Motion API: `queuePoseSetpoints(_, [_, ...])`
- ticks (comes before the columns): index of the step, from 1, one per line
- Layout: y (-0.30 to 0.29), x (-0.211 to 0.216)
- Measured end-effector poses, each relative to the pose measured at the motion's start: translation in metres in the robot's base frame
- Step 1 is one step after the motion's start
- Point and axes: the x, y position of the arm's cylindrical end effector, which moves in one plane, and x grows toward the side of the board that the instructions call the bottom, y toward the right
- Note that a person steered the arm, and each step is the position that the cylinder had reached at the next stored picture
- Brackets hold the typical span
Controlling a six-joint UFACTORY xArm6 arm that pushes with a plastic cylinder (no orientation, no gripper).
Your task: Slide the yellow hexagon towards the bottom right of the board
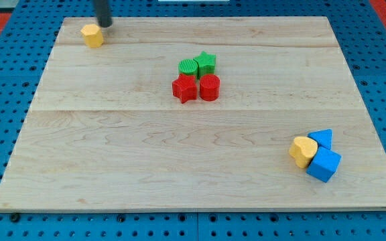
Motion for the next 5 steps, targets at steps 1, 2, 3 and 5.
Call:
queuePoseSetpoints(1, [-0.008, 0.067])
queuePoseSetpoints(2, [0.025, 0.139])
queuePoseSetpoints(3, [-0.013, 0.138])
queuePoseSetpoints(5, [0.100, 0.254])
